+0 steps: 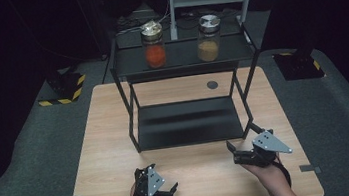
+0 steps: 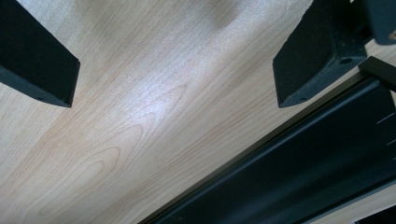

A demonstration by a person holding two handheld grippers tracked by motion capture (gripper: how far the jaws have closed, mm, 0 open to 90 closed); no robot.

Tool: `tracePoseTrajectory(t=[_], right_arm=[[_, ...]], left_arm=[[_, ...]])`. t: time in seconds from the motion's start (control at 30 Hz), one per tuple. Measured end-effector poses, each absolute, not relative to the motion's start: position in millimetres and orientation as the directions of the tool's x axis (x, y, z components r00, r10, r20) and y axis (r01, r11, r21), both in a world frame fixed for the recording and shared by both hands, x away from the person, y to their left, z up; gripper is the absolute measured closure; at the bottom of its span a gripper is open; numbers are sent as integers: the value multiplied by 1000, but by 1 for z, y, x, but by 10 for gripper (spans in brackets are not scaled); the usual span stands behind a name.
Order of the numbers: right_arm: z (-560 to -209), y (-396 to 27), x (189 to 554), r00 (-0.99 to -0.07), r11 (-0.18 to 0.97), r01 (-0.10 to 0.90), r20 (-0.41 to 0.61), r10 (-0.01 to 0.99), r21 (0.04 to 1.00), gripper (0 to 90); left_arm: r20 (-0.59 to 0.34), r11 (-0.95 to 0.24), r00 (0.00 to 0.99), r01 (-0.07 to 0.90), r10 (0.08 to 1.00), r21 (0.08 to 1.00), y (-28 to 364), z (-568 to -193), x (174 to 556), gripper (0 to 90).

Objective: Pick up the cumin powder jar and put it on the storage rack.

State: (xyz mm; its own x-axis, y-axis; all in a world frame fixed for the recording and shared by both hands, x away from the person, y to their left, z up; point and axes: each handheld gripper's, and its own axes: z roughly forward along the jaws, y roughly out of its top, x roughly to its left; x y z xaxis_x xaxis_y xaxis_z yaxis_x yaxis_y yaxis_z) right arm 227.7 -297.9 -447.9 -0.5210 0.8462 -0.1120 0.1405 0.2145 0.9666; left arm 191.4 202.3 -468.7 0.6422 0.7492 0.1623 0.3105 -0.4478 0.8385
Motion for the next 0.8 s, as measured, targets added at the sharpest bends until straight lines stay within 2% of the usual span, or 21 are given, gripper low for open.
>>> tracePoseTrajectory(t=[0.47, 0.8], right_arm=[[-481, -308, 218, -510, 271, 224, -124, 851, 936, 0], [-481, -301, 217, -512, 360, 247, -194, 837, 900, 0]], left_arm=[[164, -440, 629, 312, 760, 842, 201, -469, 190, 10], [172, -448, 632, 308, 756, 839, 201, -469, 189, 10]])
